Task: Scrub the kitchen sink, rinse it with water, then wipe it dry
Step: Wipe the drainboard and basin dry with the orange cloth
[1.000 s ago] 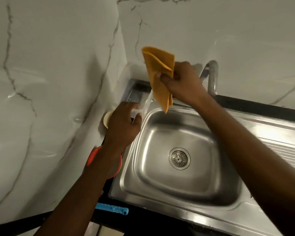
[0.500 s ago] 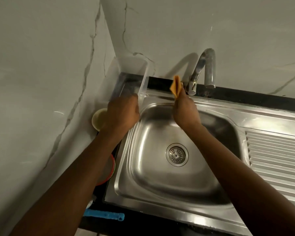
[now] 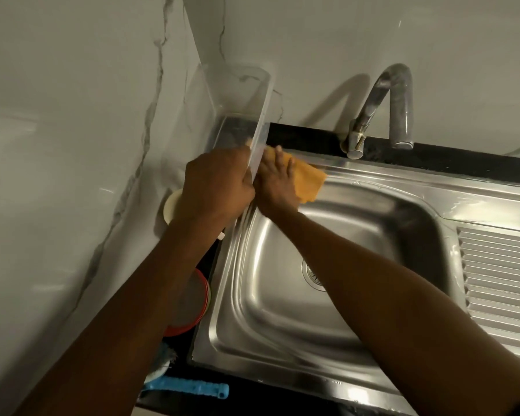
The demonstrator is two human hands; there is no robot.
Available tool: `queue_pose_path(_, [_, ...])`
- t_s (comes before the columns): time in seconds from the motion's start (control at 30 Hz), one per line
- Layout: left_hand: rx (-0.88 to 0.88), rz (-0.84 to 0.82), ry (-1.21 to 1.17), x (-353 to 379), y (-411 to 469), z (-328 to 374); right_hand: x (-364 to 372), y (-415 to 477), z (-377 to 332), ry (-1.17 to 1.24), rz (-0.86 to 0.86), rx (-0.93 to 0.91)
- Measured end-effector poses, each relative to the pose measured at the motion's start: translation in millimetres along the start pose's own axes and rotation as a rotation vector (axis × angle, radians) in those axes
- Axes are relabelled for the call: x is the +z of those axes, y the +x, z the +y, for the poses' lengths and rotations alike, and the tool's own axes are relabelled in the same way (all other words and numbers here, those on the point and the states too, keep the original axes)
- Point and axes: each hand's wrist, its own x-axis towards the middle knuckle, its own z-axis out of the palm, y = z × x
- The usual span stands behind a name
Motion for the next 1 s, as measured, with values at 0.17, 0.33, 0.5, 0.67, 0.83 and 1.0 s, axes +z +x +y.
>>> queue_pose_path(0.17, [0.007,-0.057,0.070,-1,2,3,24,-54,-8,0.283,-0.085,-0.197])
queue_pose_path(0.33, [0.026,-0.014,0.093,8,-2,-1,14,-113,5,0.508,-0.214,-0.334])
queue_pose_path(0.5, [0.013,-0.048,0.035,15,-8,-1,-20,-168,8,0.815,-0.373,-0.057])
queue_pose_path(0.67, [-0.037,-0.050,0.089,24,-11,3,-57,-160,36,1.033,-0.226,0.327])
queue_pose_path(0.83, [-0.071,-0.052,0.122,28,-10,4,-92,-94,49,0.842,-0.067,0.286])
queue_pose_path(1.0, [0.029,0.031,-0.037,42,-15,-5,-101,-28,41,0.299,0.063,0.084])
